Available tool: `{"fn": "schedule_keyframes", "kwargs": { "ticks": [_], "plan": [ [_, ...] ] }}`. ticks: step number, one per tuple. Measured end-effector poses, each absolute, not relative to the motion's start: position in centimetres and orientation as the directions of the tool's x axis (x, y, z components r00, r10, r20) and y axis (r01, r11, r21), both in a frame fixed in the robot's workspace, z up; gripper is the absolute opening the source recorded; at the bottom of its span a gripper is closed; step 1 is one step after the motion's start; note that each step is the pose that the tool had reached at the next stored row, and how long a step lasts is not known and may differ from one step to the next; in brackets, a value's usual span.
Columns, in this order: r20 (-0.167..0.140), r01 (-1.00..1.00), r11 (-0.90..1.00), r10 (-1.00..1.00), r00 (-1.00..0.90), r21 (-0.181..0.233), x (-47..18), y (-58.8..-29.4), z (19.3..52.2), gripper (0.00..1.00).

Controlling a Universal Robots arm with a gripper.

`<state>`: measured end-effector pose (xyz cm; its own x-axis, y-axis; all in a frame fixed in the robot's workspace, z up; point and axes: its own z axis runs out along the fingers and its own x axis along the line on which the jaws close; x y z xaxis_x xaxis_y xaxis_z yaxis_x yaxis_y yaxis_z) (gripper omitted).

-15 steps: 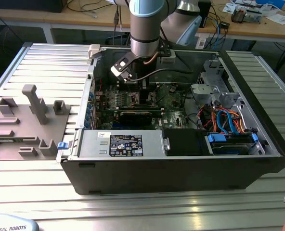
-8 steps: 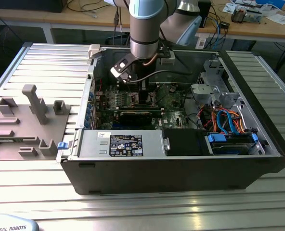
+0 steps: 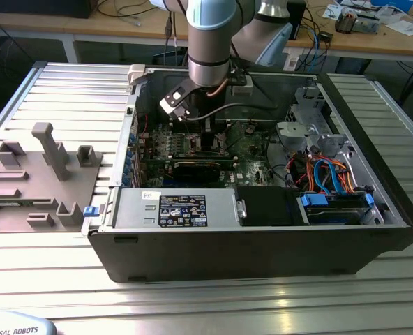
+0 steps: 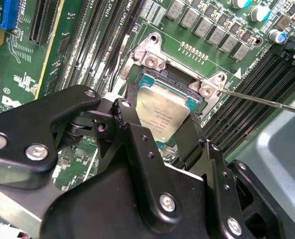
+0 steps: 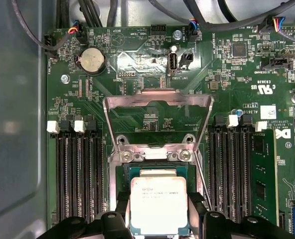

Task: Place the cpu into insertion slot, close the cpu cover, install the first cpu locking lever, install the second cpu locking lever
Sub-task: 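Place the cpu into insertion slot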

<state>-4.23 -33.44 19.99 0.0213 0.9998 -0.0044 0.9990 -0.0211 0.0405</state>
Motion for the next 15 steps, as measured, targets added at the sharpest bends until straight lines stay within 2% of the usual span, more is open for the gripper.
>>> {"fn": "schedule_keyframes", "kwargs": {
  "ticks": [15],
  "plan": [
    [-0.004, 0.999, -0.021, 1.0, 0.022, 0.04, -4.23, -33.44, 19.78, 0.54]
  ]
}}
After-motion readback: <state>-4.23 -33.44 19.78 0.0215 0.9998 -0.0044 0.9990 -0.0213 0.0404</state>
